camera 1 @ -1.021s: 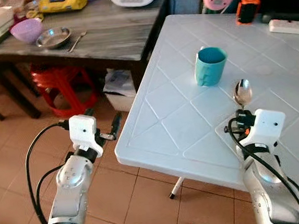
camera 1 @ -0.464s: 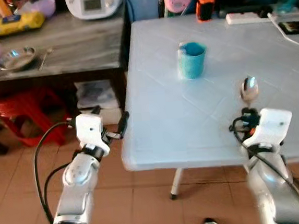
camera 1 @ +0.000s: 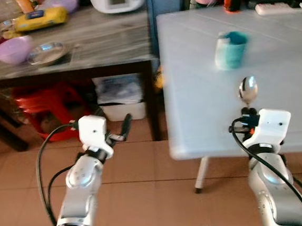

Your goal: Setting the table

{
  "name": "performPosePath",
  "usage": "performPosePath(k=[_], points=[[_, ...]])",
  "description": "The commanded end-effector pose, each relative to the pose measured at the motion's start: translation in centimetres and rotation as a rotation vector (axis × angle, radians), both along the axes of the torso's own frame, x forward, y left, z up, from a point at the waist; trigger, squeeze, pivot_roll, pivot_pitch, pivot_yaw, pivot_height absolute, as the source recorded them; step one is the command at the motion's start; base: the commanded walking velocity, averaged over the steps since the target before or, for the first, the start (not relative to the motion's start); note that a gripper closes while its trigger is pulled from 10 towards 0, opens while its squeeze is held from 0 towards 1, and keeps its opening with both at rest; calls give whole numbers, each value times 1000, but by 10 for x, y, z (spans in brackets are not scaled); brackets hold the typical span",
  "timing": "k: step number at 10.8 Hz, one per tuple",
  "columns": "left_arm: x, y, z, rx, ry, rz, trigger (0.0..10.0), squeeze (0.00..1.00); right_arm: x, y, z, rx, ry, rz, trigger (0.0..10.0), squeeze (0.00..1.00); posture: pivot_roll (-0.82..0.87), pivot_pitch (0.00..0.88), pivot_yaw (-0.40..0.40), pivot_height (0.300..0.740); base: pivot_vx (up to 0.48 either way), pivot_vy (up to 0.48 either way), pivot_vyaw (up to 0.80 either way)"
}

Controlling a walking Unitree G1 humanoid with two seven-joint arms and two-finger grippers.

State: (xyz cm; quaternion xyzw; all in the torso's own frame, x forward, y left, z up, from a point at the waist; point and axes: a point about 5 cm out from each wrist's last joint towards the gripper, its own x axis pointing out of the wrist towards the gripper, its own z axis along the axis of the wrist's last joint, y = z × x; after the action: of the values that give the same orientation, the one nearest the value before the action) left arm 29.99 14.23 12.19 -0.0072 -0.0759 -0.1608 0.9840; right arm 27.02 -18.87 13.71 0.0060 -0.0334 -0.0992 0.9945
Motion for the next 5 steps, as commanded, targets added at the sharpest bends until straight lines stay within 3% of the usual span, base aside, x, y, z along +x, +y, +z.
performPosePath(k=[1, 5], points=[[-1, 8, -2, 14, 5, 29, 10000, 0, 4, 8, 4, -2, -23, 28, 10000, 0, -155, 108, 96, 740, 0, 476, 0], [2, 2, -2, 2, 6, 32, 10000, 0, 8, 8, 7, -11, -34, 30, 10000, 0, -158, 95, 95, 740, 0, 480, 0]])
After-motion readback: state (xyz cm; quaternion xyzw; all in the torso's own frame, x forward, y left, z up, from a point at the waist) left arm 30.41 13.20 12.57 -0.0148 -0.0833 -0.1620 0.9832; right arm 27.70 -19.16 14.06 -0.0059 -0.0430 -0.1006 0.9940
